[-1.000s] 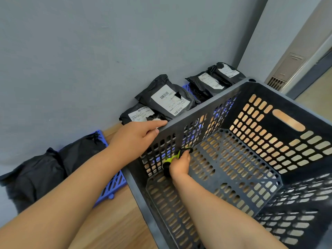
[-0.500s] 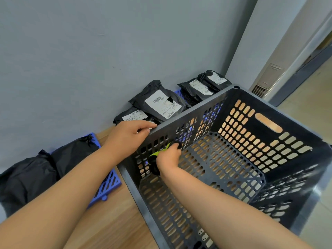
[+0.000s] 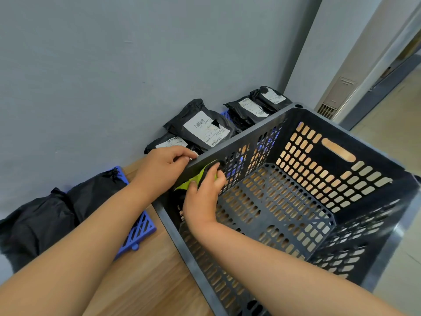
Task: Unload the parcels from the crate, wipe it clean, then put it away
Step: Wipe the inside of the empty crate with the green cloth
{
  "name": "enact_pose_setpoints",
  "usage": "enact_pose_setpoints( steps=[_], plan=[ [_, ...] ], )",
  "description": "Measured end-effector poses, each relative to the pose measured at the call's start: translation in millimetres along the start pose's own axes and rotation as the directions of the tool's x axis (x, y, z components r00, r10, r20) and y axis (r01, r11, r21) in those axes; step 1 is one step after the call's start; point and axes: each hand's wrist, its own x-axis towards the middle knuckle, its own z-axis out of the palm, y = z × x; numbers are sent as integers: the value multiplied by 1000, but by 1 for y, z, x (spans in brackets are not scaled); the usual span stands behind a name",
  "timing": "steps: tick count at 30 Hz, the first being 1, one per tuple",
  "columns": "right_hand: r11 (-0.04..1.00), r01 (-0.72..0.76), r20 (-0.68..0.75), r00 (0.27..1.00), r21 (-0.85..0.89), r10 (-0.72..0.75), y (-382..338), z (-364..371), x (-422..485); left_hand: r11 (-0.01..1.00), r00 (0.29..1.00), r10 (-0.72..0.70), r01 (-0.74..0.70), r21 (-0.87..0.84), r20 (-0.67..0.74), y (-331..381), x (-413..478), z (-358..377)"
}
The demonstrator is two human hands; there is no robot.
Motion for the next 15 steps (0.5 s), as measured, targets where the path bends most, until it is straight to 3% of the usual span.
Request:
enact_pose_setpoints(
  steps=[5,11,15],
  plan=[
    [987,-19,-26,1000,-158,15,19,16,1,1000,1000,5,-5,18,5,-1,1,0],
    [902,-249,87,951,-353,297,55,27,12,1000,1000,-13,13,26,-16,0,0,0],
    [875,-328,184,894,-355,409,76,32,15,1000,999,-12,12,24,-32,0,0,0]
  ],
)
